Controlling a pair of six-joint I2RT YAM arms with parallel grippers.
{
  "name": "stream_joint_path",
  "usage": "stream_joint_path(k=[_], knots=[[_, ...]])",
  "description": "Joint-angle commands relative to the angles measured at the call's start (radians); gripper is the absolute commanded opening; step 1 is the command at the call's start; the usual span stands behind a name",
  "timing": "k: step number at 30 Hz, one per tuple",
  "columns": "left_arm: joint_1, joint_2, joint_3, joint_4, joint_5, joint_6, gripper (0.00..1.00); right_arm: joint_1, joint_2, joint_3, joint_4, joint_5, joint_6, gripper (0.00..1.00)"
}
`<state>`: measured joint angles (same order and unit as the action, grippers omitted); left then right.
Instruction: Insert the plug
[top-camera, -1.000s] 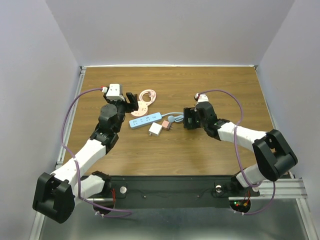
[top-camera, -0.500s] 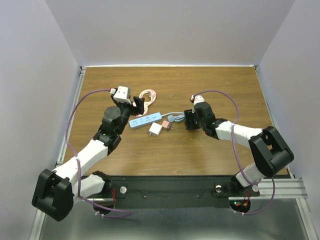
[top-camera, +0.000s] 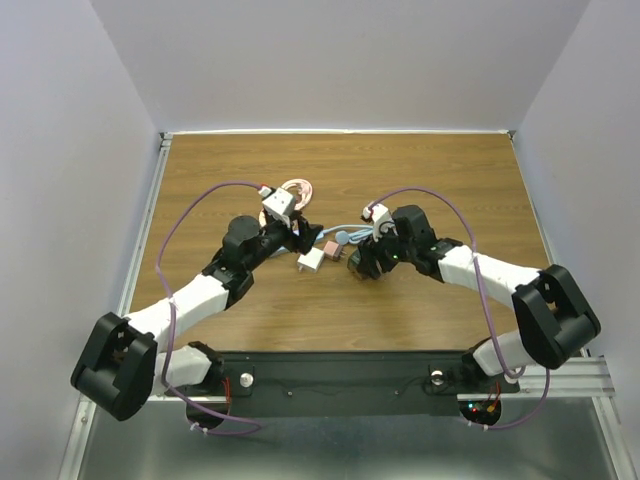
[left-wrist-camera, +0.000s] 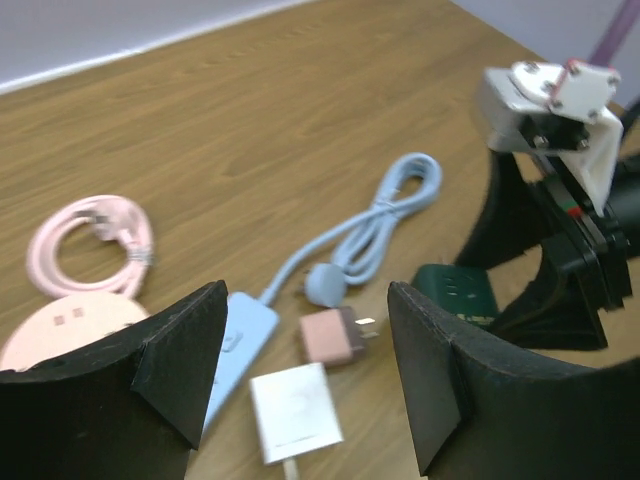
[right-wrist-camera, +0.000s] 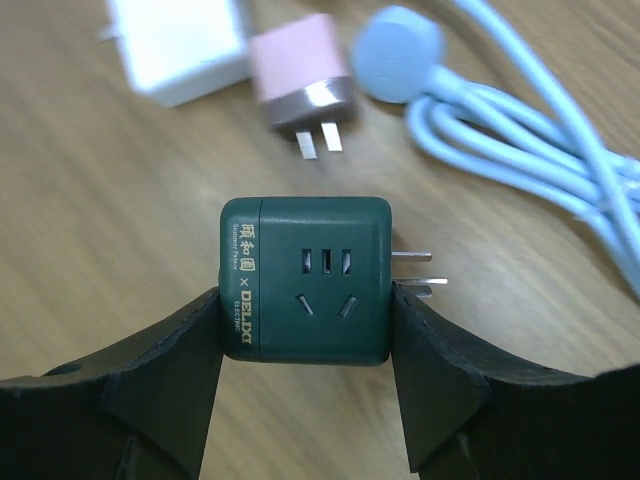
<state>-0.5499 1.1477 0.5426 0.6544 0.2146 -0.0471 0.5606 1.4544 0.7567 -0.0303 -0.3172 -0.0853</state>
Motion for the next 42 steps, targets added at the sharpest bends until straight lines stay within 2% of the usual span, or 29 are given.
stream_joint_path(k=[1,4,7,11,19,22,23,26,29,32,33,34,38,42], knots=[[-0.036,0.027,-0.001,0.071,0.23,0.007,0.75,0.009,-0.074,0.001,-0.003,-0.294,-0.063,0.41],[-0.048,0.029,-0.036,0.097,0.256,-0.014,0.74,0.01,-0.037,0.01,-0.008,-0.341,-0.083,0.42],[-0.05,-0.002,-0.068,0.103,0.24,-0.023,0.74,0.009,0.003,0.024,-0.032,-0.306,-0.097,0.43],[-0.05,-0.023,-0.084,0.1,0.209,-0.04,0.74,0.013,0.009,0.027,-0.036,-0.225,-0.114,0.48],[-0.058,0.032,-0.078,0.099,0.187,-0.074,0.74,0.053,-0.034,0.015,-0.033,-0.001,-0.128,0.57],[-0.061,0.035,-0.075,0.097,0.187,-0.074,0.74,0.064,-0.017,0.012,-0.029,0.036,-0.13,0.63],[-0.061,0.035,-0.075,0.094,0.186,-0.076,0.74,0.067,-0.012,0.013,-0.029,0.056,-0.129,0.69],[-0.064,0.035,-0.072,0.094,0.181,-0.077,0.74,0.078,-0.005,0.015,-0.025,0.107,-0.119,0.75],[-0.068,0.032,-0.069,0.087,0.166,-0.077,0.74,0.081,-0.02,0.018,-0.016,0.179,-0.077,0.82],[-0.07,0.024,-0.066,0.074,0.151,-0.08,0.74,0.087,-0.057,0.016,-0.003,0.278,0.037,0.9],[-0.07,0.024,-0.064,0.071,0.144,-0.079,0.74,0.096,-0.068,0.015,-0.003,0.299,0.07,0.97],[-0.07,0.021,-0.064,0.067,0.144,-0.079,0.74,0.102,-0.084,0.012,0.001,0.311,0.115,1.0],[-0.071,0.017,-0.066,0.063,0.138,-0.079,0.74,0.154,-0.195,-0.043,0.075,0.392,0.265,1.0],[-0.074,0.021,-0.067,0.06,0.131,-0.074,0.74,0.237,-0.224,-0.065,0.082,0.509,0.431,1.0]])
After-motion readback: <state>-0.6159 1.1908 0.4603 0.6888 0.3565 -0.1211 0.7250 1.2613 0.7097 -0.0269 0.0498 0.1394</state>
